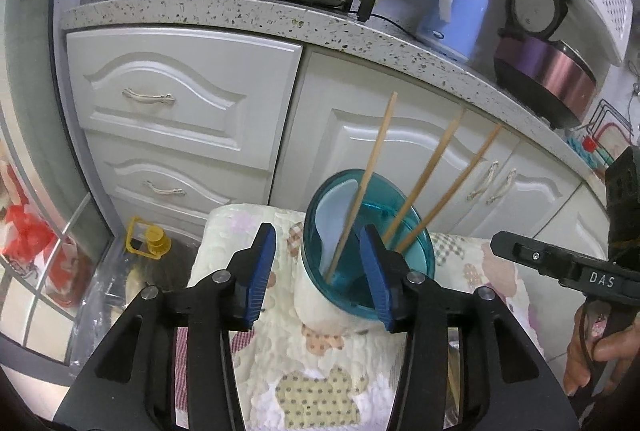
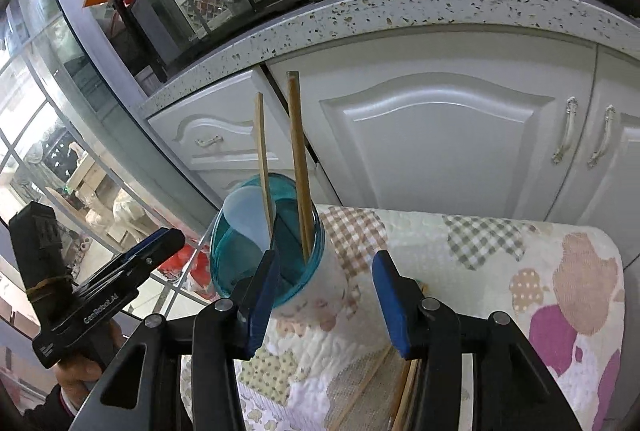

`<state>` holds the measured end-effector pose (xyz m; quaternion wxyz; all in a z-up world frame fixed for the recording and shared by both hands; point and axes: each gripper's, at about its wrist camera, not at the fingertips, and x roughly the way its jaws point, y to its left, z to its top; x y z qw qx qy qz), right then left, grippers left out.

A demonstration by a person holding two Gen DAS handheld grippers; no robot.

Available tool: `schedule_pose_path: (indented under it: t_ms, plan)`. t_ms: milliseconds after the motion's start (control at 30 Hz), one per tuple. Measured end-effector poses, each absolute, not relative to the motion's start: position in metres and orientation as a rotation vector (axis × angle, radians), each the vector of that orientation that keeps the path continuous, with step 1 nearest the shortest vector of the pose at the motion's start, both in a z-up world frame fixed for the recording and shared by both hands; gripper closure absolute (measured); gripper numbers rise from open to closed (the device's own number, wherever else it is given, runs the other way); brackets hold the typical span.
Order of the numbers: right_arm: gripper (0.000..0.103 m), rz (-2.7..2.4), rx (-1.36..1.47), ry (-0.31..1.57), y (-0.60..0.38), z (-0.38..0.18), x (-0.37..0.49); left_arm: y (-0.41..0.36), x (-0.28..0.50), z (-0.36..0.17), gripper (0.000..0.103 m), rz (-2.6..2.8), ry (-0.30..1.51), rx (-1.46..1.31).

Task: Organize utensils
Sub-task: 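Open both tools to release the spoon and chopstick into the holder, then move both tools back toward the remaining chopsticks and metal cutlery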

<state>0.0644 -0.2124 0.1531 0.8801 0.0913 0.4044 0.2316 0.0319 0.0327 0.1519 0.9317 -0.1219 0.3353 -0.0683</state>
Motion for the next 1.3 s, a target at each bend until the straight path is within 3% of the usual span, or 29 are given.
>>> schedule_pose_path:
  t_ms: [67, 800, 967, 1300]
  plan:
    - [0.057, 0.472, 0.181, 0.835, -0.212, 0.154, 0.057, 0.031, 0.025, 0.152, 0.048, -0.14, 0.688, -0.248]
    - [0.046, 0.301, 0.135, 0.809, -0.255, 0.138, -0.025, -0.017, -0.02, 0.134, 0.045, -0.163, 0.755, -0.171]
    - [0.041, 0.264, 0.141, 0.835, -0.27, 0.128, -0.033, -0.022, -0.022, 0.13, 0.045, -0.183, 0.771, -0.172]
    - [0.041, 0.255, 0.176, 0.934, -0.286, 0.09, -0.03, -0.029, -0.02, 0.095, 0.045, -0.288, 0.885, -0.223]
